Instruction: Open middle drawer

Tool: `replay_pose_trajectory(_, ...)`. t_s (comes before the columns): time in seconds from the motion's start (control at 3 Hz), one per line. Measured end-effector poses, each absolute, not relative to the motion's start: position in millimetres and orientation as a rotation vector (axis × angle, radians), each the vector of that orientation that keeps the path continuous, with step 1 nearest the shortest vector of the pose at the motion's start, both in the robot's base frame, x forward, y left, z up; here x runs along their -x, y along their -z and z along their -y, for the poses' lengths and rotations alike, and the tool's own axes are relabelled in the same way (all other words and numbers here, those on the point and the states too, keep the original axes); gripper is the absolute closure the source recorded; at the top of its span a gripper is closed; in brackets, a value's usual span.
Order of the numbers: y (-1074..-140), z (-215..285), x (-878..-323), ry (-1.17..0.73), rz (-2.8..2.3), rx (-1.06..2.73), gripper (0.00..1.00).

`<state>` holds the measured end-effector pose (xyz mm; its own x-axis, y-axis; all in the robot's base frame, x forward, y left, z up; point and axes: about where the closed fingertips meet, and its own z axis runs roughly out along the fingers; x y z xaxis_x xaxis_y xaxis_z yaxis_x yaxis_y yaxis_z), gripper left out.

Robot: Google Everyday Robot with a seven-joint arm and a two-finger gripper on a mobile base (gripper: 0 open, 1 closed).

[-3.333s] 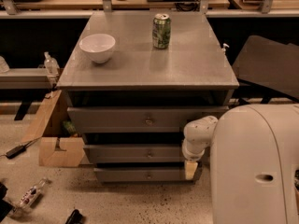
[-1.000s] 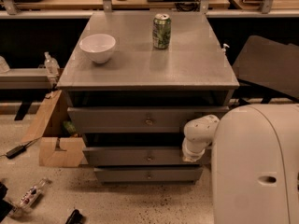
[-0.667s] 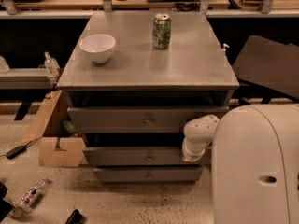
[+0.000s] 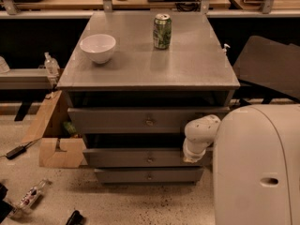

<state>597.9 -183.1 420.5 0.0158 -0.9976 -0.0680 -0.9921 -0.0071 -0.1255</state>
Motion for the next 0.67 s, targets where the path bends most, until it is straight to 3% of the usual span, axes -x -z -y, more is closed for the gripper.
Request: replay_pose_trajectory(0.67, -422.7, 185.1, -590.4, 0.06, -2.131, 2.135, 1.0)
